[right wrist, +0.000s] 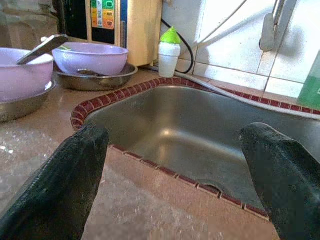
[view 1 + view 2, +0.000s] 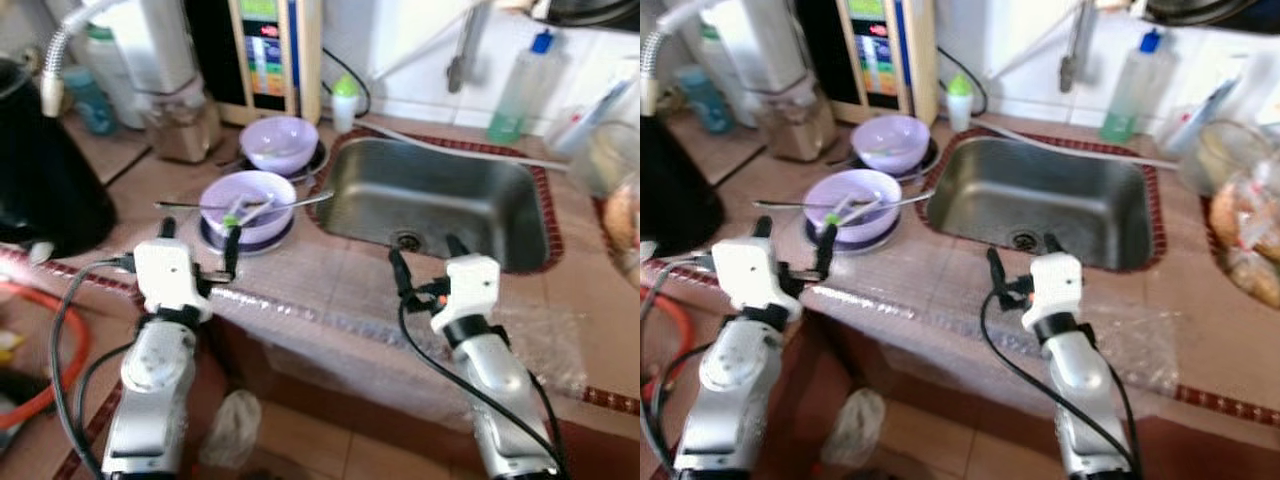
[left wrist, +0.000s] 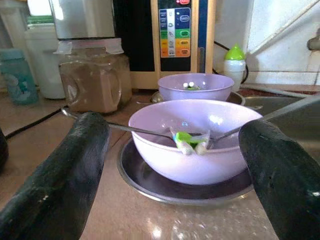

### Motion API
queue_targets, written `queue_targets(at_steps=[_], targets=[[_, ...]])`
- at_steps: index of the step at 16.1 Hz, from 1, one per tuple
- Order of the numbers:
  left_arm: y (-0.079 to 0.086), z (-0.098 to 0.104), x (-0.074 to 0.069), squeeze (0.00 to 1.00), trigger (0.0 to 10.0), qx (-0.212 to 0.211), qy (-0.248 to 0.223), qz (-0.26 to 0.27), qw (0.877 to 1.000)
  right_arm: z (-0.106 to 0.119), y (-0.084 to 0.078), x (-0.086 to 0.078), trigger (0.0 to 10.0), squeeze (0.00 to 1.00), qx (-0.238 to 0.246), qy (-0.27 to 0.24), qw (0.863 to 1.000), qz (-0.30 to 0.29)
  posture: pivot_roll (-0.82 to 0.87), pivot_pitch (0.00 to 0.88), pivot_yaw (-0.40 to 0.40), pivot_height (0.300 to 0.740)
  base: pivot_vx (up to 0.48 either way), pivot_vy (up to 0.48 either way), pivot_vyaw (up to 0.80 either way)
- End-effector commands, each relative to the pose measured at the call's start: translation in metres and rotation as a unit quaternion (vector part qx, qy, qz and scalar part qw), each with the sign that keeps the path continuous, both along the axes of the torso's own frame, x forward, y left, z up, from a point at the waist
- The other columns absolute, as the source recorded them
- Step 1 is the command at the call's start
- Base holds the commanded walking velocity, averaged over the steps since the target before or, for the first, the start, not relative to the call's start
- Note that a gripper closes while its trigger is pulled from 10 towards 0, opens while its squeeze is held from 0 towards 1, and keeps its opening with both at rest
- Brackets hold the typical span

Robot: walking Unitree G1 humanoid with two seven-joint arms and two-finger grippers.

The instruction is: Kitchen organization

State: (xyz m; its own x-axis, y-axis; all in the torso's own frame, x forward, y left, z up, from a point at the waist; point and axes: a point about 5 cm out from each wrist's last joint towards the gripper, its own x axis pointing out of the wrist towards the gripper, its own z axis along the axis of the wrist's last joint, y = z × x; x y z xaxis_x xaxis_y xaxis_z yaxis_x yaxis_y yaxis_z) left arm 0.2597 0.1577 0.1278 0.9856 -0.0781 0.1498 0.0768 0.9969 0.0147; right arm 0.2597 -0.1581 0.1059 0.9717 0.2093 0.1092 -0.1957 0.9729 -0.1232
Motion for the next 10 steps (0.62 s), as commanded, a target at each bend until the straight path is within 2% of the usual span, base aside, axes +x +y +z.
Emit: queue_targets(at_steps=[1,5,7,10], targets=[[0.003,0.001,-0.001,0.0,10.0,0.005,-0.002,0.005,1.0,0.001,0.001,0.0,10.0,0.0,0.002,-0.002,1.0,0.006,0.01,0.0,0.027,0.74,0.0,0.0,0.0],[-0.001,-0.01,0.0,0.0,10.0,-0.011,0.017,-0.014,1.0,0.004,0.002,0.001,10.0,0.0,-0.004,-0.006,1.0,0.015,0.0,0.0,0.02,0.74,0.0,0.0,0.0],[-0.004,-0.015,0.008,0.0,10.0,-0.039,0.019,-0.029,0.999,0.009,-0.002,0.002,10.0,0.0,-0.007,-0.011,1.0,0.015,-0.02,0.0,0.012,0.74,0.0,0.0,0.0],[-0.008,-0.017,0.02,0.0,10.0,-0.05,0.018,-0.036,0.998,0.013,-0.001,0.002,10.0,0.0,-0.012,-0.015,1.0,0.018,-0.04,0.0,0.008,0.74,0.0,0.0,0.0]])
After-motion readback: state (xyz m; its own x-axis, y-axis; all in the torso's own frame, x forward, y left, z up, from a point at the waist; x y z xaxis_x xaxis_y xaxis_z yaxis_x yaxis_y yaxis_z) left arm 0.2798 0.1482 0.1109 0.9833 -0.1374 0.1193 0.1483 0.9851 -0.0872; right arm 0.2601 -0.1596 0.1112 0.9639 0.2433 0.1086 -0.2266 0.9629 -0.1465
